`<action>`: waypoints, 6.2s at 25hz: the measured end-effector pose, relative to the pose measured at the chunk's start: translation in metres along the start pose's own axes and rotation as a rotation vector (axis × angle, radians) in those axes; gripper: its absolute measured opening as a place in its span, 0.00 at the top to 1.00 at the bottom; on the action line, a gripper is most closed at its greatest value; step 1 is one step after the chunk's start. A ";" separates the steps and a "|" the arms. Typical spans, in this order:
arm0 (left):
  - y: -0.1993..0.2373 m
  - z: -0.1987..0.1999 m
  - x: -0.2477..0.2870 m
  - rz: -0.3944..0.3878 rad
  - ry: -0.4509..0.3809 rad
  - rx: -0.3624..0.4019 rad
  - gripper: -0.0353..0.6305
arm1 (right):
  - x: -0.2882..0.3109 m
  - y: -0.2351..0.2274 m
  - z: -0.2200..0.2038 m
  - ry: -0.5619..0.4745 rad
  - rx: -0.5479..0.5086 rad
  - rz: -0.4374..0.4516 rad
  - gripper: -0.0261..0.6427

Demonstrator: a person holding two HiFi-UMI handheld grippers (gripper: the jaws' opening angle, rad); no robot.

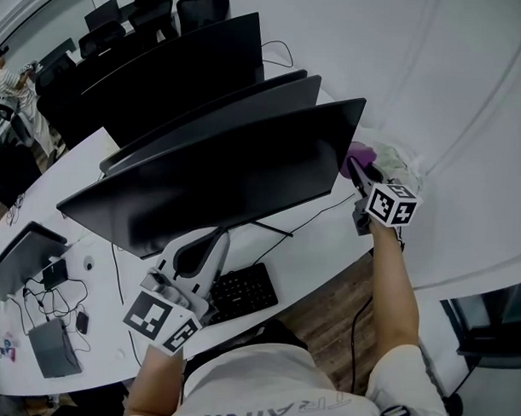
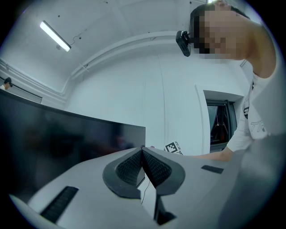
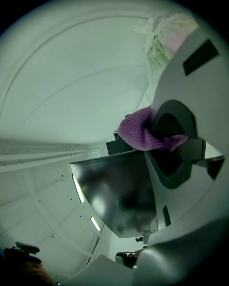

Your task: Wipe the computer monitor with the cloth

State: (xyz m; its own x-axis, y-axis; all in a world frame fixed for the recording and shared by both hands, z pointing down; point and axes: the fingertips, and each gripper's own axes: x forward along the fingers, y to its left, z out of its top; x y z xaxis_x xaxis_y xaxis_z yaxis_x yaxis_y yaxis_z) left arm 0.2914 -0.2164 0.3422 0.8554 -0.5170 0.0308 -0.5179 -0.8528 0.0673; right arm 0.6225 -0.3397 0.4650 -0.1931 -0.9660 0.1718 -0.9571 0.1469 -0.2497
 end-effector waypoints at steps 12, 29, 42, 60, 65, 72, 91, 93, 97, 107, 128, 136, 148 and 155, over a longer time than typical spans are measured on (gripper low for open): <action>0.003 -0.006 -0.009 0.019 0.023 0.006 0.93 | 0.015 -0.026 -0.078 0.122 0.086 -0.040 0.86; 0.018 -0.016 -0.023 0.072 0.042 0.001 0.93 | 0.021 -0.048 -0.153 0.212 0.167 -0.049 0.86; 0.021 -0.017 -0.029 0.095 0.045 -0.003 0.93 | 0.024 -0.042 -0.203 0.354 0.139 -0.078 0.86; 0.043 -0.014 -0.089 0.230 0.023 -0.021 0.93 | 0.042 0.054 -0.232 0.362 0.089 0.087 0.86; 0.050 -0.013 -0.108 0.268 0.009 -0.034 0.93 | 0.047 0.089 -0.239 0.374 0.061 0.131 0.86; 0.061 -0.013 -0.137 0.315 -0.009 -0.048 0.93 | 0.053 0.143 -0.252 0.405 0.007 0.205 0.86; 0.087 -0.015 -0.232 0.443 -0.026 -0.091 0.93 | 0.067 0.276 -0.278 0.480 -0.080 0.350 0.86; 0.090 -0.016 -0.243 0.454 -0.027 -0.095 0.93 | 0.068 0.290 -0.281 0.481 -0.086 0.366 0.86; 0.096 -0.018 -0.265 0.476 -0.030 -0.107 0.93 | 0.070 0.316 -0.285 0.486 -0.095 0.388 0.86; 0.113 -0.019 -0.316 0.521 -0.038 -0.126 0.93 | 0.077 0.380 -0.295 0.503 -0.119 0.439 0.86; 0.148 -0.030 -0.429 0.634 -0.065 -0.161 0.93 | 0.097 0.521 -0.327 0.553 -0.189 0.568 0.86; 0.160 -0.037 -0.454 0.650 -0.071 -0.178 0.93 | 0.094 0.561 -0.322 0.541 -0.172 0.606 0.86; 0.177 -0.024 -0.446 0.630 -0.109 -0.159 0.93 | 0.056 0.639 -0.211 0.328 -0.230 0.770 0.86; 0.178 -0.013 -0.441 0.629 -0.139 -0.131 0.93 | 0.012 0.665 -0.119 0.129 -0.275 0.836 0.86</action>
State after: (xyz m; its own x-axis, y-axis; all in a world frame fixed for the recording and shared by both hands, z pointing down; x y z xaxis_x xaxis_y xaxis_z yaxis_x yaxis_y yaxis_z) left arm -0.1775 -0.1391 0.3532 0.3764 -0.9261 -0.0249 -0.9058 -0.3736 0.1998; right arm -0.0417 -0.2282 0.4144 -0.8589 -0.4908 0.1464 -0.5070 0.8553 -0.1068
